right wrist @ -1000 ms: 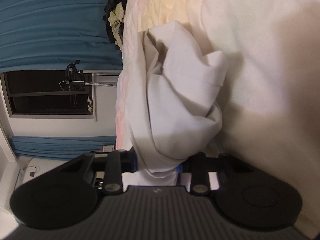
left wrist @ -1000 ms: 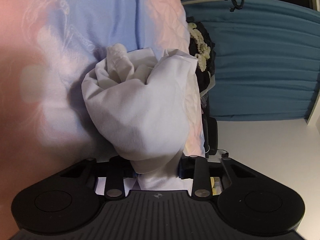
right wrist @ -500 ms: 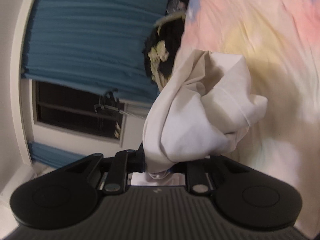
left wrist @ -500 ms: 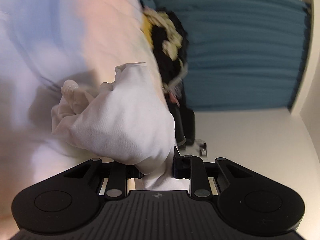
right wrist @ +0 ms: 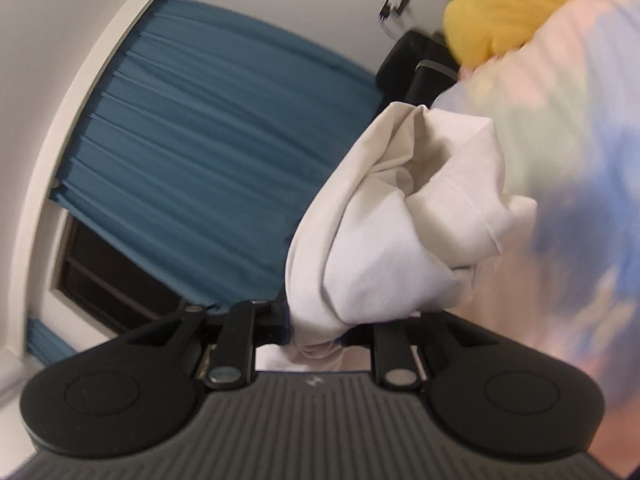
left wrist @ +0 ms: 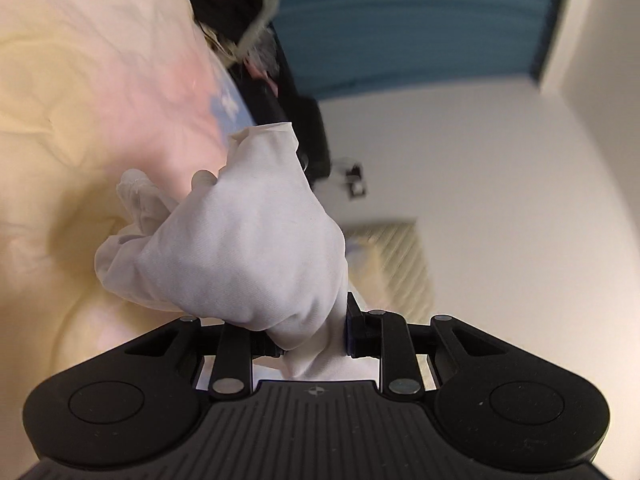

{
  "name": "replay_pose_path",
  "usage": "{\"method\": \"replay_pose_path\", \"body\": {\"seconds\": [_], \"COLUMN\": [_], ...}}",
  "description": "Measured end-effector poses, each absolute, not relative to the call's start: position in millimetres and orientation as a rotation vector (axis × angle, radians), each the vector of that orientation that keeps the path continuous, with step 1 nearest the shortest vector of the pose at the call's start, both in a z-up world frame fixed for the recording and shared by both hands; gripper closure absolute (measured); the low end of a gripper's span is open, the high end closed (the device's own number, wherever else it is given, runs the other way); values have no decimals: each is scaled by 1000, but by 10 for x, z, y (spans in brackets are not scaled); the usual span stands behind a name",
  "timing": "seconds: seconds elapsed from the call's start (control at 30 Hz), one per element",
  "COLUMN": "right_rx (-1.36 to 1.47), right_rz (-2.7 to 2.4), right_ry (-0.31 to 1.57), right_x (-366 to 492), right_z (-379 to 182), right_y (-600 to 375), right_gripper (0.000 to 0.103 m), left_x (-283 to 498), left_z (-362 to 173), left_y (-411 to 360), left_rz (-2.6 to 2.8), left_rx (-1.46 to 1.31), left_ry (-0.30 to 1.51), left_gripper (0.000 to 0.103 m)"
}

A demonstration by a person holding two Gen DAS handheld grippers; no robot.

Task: Fold clothes
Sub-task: 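Grasp the folded shirt with both grippers and lift it off the bed, then place the folded shirt beside the pillows and open both grippers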

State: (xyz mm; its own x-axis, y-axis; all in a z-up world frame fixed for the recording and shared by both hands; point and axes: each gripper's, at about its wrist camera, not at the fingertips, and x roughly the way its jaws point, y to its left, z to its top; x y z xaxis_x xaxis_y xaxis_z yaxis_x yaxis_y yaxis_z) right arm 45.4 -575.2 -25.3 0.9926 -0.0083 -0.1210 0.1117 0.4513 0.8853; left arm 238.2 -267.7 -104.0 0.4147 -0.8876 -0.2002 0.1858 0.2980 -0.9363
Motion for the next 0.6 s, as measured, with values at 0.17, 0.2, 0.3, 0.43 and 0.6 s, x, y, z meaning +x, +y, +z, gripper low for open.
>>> {"method": "replay_pose_path", "body": {"seconds": [0.17,0.2,0.3,0.43,0.6], "right_rx": [1110,1136,1133,1072,938], "right_rz": [-231,-247,-249,-271,-326], "right_ry": [318,365,363,403,510], "right_x": [354,351,320,353,283], "right_z": [-1257,-1457,-1683,-1588,-1227], "right_y": [-5857,-5857,-5822,-5775,-5587], "right_gripper": [79,79,80,71,29], "left_x": [2308,2273,2274,2063,1986], "left_z": [-1745,-1832,-1898,-1813,-1283], "left_y": [-2808,-2791,-2704,-2627,-2442], "left_rz": [-807,-815,-817,-785,-740], "left_rx": [-834,-829,-832,-785,-585], "left_ry": [981,980,972,983,953], "left_gripper": [75,74,66,25,10]}}
